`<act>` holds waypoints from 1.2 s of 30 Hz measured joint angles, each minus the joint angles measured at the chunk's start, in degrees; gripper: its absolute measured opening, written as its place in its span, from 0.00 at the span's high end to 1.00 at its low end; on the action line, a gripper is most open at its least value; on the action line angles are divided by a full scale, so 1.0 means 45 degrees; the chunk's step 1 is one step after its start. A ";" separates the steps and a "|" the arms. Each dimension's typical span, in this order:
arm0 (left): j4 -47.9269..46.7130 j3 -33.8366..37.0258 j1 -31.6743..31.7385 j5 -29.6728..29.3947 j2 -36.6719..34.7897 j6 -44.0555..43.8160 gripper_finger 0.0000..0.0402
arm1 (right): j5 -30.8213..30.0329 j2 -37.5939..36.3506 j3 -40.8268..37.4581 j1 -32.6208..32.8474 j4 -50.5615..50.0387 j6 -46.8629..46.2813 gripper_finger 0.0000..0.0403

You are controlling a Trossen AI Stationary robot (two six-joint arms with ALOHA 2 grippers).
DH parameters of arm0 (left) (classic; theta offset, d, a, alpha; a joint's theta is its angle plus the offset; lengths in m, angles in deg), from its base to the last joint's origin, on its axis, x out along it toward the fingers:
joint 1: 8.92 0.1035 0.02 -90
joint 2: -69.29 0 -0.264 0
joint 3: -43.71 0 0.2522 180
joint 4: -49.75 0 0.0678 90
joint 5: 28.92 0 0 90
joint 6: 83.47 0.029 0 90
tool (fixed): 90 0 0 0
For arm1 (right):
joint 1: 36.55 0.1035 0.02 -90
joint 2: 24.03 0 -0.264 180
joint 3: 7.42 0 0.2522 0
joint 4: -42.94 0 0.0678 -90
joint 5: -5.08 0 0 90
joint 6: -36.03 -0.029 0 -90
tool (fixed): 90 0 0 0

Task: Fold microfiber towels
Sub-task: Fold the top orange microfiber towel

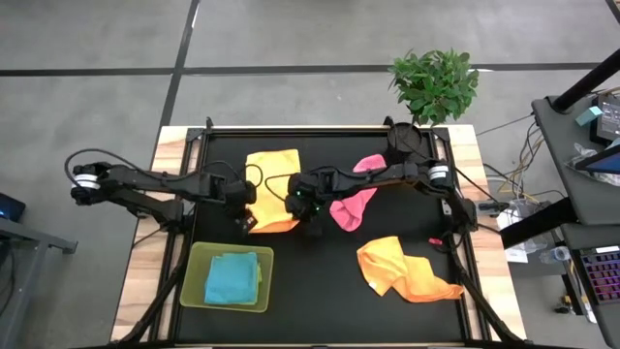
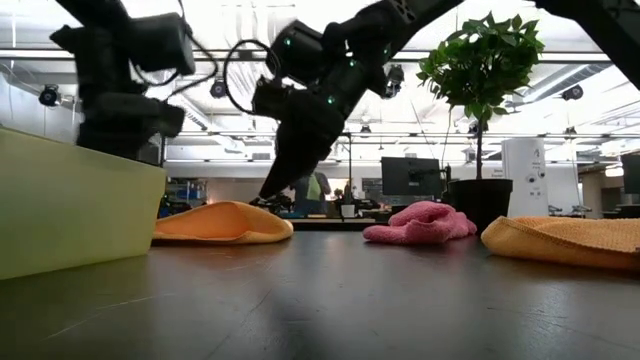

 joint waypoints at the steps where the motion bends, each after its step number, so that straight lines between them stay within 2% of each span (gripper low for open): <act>1: 0.0289 -0.0095 0.0004 -0.0744 -0.0011 0.0420 0.59 | -0.0063 0.0000 0.0000 0.0157 0.0054 0.0082 0.98; 5: 0.2886 -0.0032 0.0029 -0.2931 0.0028 0.2512 0.59 | -0.1199 -0.0005 -0.0343 0.0921 0.0708 0.0220 0.98; 10: 0.5947 0.0696 0.0214 -0.3758 0.0724 0.4376 0.59 | -0.3371 -0.0009 -0.0872 0.1752 0.1919 -0.1017 0.98; 15: 0.6435 0.1354 0.0267 -0.5259 0.1817 0.4608 0.59 | -0.5910 -0.0005 -0.1626 0.2140 0.2778 -0.3343 0.98; 19: 0.6616 0.1359 0.0268 -0.5395 0.2883 0.4604 0.59 | -0.6051 -0.0005 -0.1902 0.2176 0.2992 -0.4273 0.95; 22: 0.7100 0.1297 0.0263 -0.5516 0.3668 0.4607 0.59 | -0.6056 -0.0005 -0.1919 0.2171 0.3072 -0.4813 0.88; 27: 0.7501 0.1279 0.0268 -0.5604 0.4541 0.4604 0.59 | -0.6969 -0.0005 -0.1981 0.2220 0.3703 -0.4945 0.68; 32: 0.7523 0.1294 0.0268 -0.5524 0.4598 0.4597 0.59 | -0.8884 -0.0005 -0.2017 0.2237 0.3901 -0.4875 0.50; 36: 0.7526 0.1294 0.0273 -0.5473 0.4401 0.4604 0.59 | -0.9323 0.0022 -0.2025 0.2191 0.4016 -0.5172 0.43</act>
